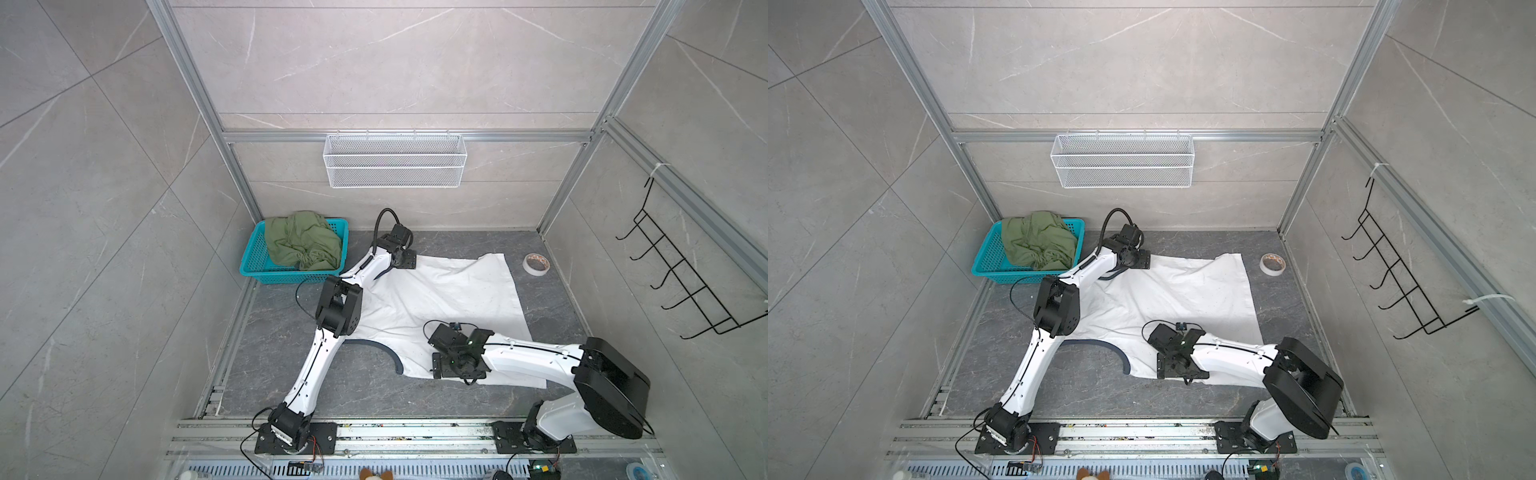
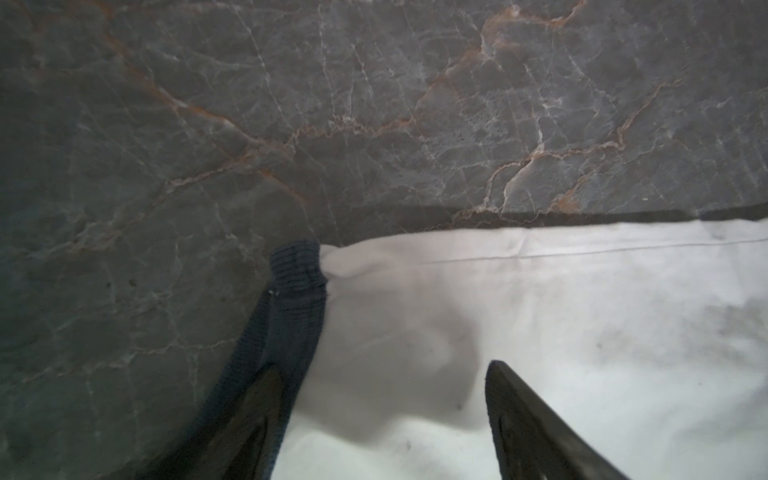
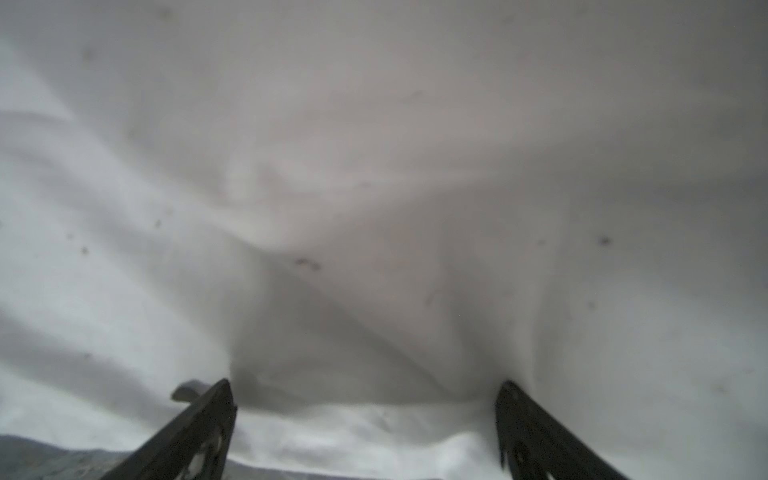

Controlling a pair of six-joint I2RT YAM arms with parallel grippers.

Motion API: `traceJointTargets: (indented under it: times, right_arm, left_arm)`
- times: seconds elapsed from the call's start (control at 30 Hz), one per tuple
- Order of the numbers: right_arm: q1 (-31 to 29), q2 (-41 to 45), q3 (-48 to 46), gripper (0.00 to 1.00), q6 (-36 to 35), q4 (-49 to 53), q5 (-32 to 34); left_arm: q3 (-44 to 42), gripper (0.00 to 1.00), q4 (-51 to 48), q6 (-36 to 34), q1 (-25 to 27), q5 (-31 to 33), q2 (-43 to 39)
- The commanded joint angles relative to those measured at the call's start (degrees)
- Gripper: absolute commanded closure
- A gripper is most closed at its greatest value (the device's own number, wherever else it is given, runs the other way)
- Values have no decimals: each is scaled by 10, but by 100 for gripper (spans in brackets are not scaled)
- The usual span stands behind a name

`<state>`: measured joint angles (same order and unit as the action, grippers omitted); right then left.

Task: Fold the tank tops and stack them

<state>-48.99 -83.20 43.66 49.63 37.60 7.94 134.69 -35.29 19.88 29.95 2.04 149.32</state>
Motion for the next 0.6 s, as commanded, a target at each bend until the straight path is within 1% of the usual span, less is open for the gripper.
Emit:
traceJointTargets:
  times: [0.0, 0.1, 0.13, 0.23, 0.4, 0.57]
  right_arm:
    - [44, 42, 16, 2, -41, 33, -3]
    - [89, 45, 41, 2, -67, 35, 0]
    - [109, 42, 45, 2, -72, 32, -4]
    - [170, 28, 56, 2, -87, 14, -24]
    - [256, -5, 71, 3, -101, -16, -59]
    - [320, -41, 68, 4, -108, -22, -86]
  left_arm:
    - [-22, 15, -54, -7, 6, -14, -86]
    - [-94, 13, -42, 2, 13, -20, -152]
    - [-128, 13, -33, 10, 13, -21, -187]
    - [-222, 13, 3, 31, 13, -22, -240]
    - [-348, 16, 64, 62, 13, -27, -287]
    - [-446, 17, 115, 84, 12, -27, -320]
